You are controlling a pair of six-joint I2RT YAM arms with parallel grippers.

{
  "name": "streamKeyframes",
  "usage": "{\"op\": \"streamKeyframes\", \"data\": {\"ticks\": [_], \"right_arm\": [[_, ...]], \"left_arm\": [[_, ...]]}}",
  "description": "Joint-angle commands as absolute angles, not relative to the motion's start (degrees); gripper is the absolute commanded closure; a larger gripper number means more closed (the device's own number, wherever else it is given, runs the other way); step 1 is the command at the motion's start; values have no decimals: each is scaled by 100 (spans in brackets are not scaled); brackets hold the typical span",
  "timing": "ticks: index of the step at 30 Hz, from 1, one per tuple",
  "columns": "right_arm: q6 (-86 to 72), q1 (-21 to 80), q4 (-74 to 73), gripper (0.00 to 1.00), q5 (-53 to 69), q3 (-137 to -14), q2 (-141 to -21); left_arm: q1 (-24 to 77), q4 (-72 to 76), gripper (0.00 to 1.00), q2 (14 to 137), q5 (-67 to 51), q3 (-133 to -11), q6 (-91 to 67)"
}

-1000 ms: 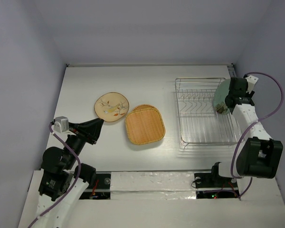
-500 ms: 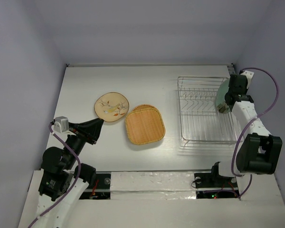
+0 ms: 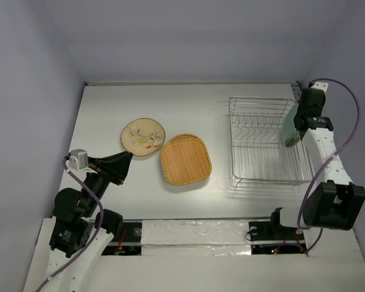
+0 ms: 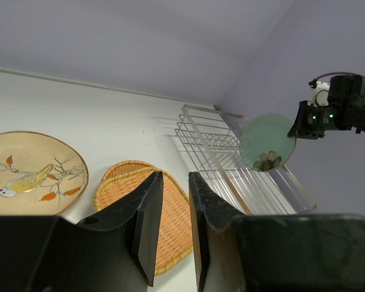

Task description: Unload the plates from the dish rack

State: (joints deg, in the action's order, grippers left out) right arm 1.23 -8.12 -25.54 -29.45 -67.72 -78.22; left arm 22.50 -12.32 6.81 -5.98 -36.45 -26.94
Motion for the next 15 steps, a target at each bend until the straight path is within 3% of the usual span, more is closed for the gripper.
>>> {"op": "streamKeyframes", "data": {"ticks": [1, 15], "right_arm": [[413, -861, -2250, 100, -3182, -7479, -7173], [-351, -809, -2531, 100, -2646, -8569, -6522]], "left_arm": [[2233, -993, 79, 606, -633, -3683, -2672], [2180, -984, 79, 642, -633, -3674, -2672]]}}
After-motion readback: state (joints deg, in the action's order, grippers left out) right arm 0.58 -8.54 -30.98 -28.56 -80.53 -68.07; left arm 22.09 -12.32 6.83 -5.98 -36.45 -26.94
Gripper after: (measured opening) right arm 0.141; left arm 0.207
